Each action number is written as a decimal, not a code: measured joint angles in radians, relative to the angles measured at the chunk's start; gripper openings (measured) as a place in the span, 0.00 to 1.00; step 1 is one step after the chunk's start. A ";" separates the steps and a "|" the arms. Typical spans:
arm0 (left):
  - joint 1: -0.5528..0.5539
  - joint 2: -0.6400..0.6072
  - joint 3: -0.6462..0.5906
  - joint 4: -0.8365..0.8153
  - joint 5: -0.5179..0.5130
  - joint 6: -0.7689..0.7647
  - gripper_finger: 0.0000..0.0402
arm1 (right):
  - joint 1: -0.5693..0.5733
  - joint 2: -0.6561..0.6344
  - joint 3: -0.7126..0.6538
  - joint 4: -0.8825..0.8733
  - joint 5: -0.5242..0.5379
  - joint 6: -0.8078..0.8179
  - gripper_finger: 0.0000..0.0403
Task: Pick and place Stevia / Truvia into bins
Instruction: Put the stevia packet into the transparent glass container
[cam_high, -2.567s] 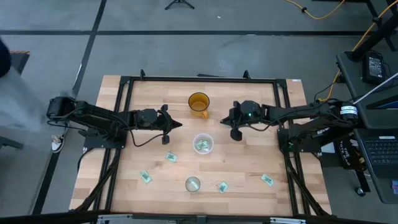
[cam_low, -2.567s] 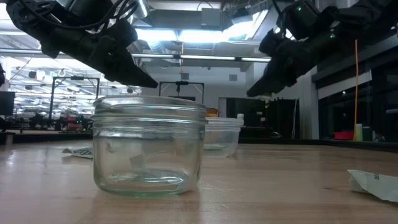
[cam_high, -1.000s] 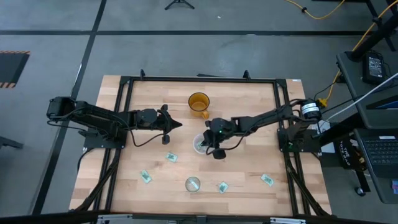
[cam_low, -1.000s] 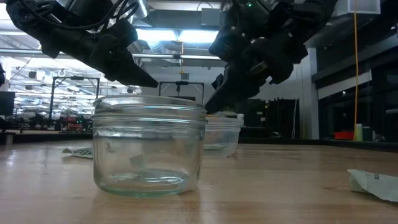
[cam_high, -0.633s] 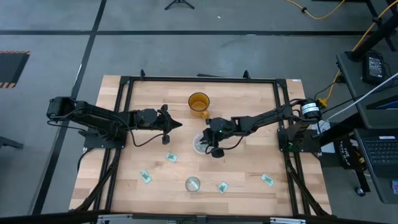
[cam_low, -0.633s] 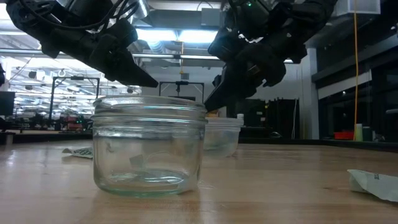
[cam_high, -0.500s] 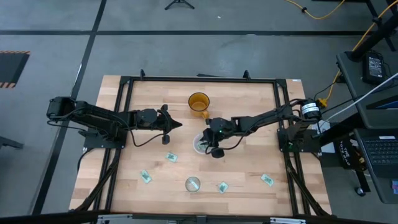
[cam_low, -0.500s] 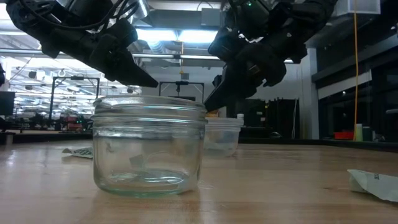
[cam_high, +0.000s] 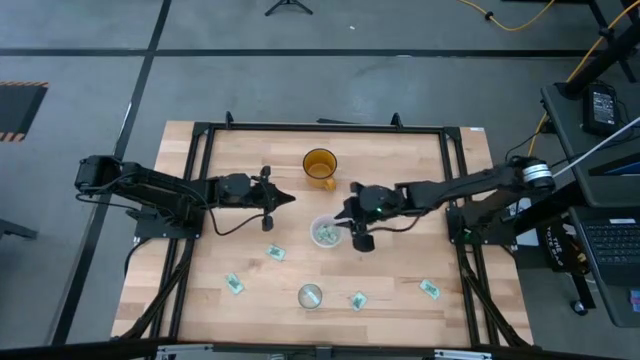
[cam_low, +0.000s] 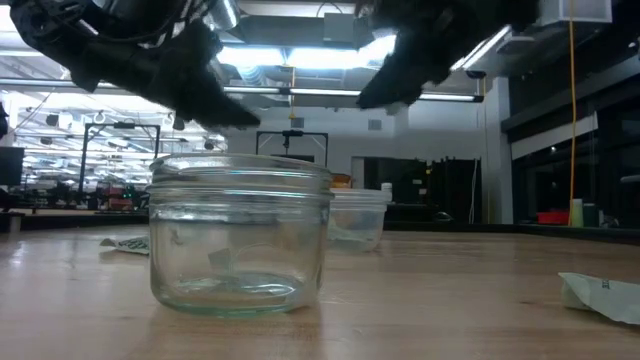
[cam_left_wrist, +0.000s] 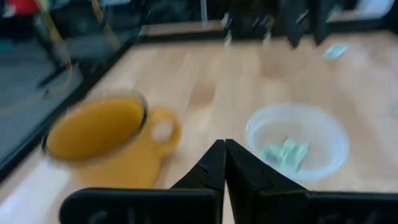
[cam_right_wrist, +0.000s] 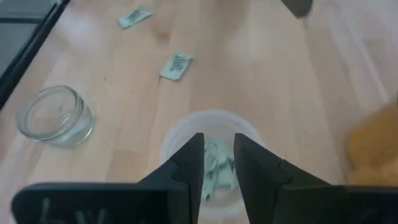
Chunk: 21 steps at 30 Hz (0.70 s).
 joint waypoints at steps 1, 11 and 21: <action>0.000 0.000 0.000 0.032 0.021 0.010 0.01 | 0.020 -0.022 0.000 -0.027 0.031 0.017 0.21; -0.046 0.000 0.003 0.244 0.275 0.008 0.01 | 0.270 -0.077 0.000 -0.210 0.208 0.220 0.04; -0.309 0.005 0.129 0.049 0.092 0.109 0.00 | 0.506 -0.077 0.000 -0.430 0.287 0.778 0.01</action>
